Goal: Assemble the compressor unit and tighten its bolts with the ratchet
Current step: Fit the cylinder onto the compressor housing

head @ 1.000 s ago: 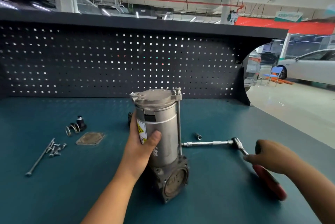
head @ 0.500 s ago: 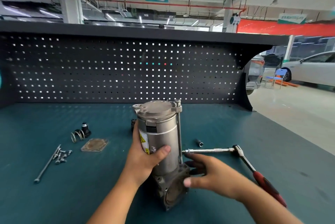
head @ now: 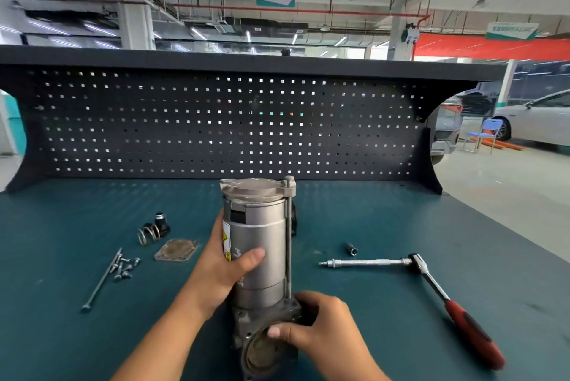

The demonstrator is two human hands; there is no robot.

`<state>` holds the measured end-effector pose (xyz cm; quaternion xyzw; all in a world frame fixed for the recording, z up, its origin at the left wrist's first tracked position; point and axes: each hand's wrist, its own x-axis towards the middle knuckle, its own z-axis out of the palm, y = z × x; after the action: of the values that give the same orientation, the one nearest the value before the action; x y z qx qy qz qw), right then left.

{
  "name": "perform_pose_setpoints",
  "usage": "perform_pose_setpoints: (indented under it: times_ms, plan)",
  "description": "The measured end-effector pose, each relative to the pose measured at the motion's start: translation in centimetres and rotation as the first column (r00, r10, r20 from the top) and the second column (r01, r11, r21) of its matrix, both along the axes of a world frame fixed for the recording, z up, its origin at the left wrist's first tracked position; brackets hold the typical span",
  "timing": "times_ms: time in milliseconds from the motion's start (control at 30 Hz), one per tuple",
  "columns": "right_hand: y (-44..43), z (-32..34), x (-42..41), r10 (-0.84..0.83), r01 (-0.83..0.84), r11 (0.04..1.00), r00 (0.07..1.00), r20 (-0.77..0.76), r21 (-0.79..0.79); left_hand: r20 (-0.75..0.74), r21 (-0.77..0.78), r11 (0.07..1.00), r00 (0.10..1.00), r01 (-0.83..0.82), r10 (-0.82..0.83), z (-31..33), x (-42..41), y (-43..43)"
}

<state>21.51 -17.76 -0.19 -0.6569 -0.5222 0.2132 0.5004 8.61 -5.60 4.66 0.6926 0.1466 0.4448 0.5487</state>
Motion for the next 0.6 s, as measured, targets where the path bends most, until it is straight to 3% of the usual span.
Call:
perform_pose_setpoints:
  times_ms: [167,233,300,367,467,533,600]
  plan:
    - [0.0,1.2,-0.8,0.153,-0.156,0.985,0.987,-0.043,-0.071,-0.097,0.101,0.99,0.992,0.096,-0.086,1.8,-1.1,-0.4]
    - [-0.5,3.4,0.8,0.132,-0.133,0.991,0.987,-0.088,-0.001,-0.123,0.116,0.986,0.987,0.121,-0.106,2.0,-1.3,-0.4]
    - [-1.5,7.0,2.6,0.086,-0.069,0.982,0.992,-0.093,0.174,-0.16,0.133,0.981,0.979,0.144,-0.123,2.2,-1.3,-0.3]
    - [-2.7,11.0,4.4,0.115,-0.118,0.958,0.993,0.029,0.262,-0.24,0.185,0.966,0.961,0.182,-0.135,2.4,-1.3,-0.1]
    - [-3.5,15.4,5.3,0.174,-0.21,0.973,0.942,0.285,0.098,-0.374,0.278,0.925,0.916,0.258,-0.143,2.5,-0.9,-0.1]
    - [-3.3,15.7,5.0,0.204,-0.218,0.976,0.899,0.387,-0.008,-0.416,0.299,0.911,0.898,0.284,-0.144,2.4,-0.4,-0.1]
    - [-2.9,14.5,4.6,0.173,-0.187,0.982,0.886,0.429,-0.01,-0.446,0.321,0.901,0.886,0.291,-0.127,2.4,-0.1,0.1]
